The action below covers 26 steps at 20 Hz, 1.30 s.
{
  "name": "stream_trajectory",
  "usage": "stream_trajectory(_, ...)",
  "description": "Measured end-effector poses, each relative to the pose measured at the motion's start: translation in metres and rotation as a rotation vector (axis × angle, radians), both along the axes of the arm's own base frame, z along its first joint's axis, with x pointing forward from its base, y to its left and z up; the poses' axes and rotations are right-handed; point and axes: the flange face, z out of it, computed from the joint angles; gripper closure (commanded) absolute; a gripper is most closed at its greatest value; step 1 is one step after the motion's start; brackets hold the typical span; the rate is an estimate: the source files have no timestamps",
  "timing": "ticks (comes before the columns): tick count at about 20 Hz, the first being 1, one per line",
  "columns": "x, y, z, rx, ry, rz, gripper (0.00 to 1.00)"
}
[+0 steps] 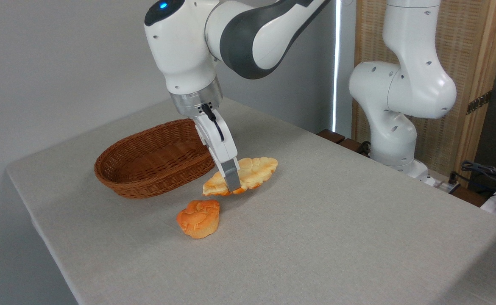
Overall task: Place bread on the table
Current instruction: 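Carry the bread beside the orange roll and lower it onto the table, then open the gripper and raise it away from the bread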
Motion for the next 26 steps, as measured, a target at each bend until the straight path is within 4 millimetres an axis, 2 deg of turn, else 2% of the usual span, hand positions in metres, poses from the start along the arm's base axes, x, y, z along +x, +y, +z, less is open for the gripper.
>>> stream_trajectory(18,0.007,-0.004,0.005,0.007,-0.057,-0.011,0.0)
stream_trajectory(20,0.014,-0.006,0.023,0.001,-0.104,-0.011,0.0)
stream_trajectory(22,0.022,-0.009,0.055,-0.008,-0.172,-0.014,0.0)
stream_trajectory(26,0.029,-0.024,0.094,-0.018,-0.255,0.007,0.0)
